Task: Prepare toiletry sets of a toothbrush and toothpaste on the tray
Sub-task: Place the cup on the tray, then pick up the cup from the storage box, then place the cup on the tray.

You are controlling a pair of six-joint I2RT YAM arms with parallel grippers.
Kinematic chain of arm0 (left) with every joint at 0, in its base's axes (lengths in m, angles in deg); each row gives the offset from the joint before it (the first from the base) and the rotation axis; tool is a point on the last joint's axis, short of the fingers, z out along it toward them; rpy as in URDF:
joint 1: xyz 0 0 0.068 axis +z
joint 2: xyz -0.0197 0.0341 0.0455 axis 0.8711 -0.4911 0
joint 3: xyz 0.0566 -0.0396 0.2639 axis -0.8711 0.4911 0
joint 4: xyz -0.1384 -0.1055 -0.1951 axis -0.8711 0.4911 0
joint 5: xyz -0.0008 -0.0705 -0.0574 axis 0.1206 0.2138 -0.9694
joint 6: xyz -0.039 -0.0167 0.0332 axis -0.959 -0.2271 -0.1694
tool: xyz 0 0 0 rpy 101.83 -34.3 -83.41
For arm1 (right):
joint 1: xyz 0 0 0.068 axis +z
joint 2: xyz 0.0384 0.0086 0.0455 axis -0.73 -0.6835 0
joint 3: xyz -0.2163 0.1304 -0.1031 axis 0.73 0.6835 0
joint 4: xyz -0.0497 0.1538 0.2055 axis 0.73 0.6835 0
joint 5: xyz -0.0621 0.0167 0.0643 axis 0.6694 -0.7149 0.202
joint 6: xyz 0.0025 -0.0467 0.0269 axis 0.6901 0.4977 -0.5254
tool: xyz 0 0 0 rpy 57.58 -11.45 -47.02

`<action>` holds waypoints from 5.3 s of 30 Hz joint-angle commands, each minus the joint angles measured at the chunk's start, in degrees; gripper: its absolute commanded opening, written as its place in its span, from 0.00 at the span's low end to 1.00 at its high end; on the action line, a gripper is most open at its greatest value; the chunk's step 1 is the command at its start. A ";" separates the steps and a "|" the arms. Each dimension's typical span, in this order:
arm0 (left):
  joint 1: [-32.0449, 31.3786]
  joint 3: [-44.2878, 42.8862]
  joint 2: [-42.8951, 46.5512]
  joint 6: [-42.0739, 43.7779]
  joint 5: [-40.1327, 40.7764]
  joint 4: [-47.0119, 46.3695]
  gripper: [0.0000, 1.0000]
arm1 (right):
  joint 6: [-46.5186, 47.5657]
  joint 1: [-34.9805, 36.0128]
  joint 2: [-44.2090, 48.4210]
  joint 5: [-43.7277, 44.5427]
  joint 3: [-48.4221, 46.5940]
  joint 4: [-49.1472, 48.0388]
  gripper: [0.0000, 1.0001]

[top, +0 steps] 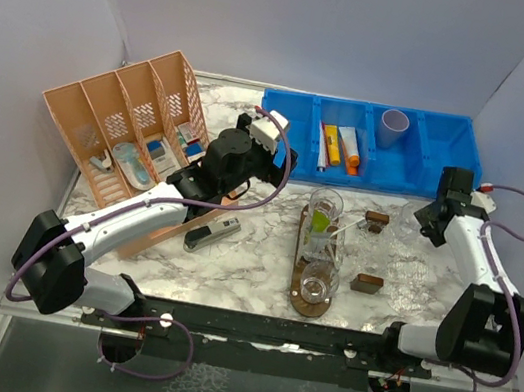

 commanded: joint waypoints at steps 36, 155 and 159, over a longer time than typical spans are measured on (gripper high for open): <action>0.14 -2.15 -0.42 0.25 -0.19 -0.57 0.98 | 4.83 -0.20 -13.36 -36.10 -20.98 -32.05 0.98; 0.23 -2.45 -0.01 -1.32 -1.82 -0.14 0.98 | -10.28 6.56 26.16 3.31 3.10 30.84 0.01; 0.23 -2.62 -0.18 -1.25 -1.82 -0.17 0.98 | -12.89 6.48 24.16 4.34 4.54 30.76 0.01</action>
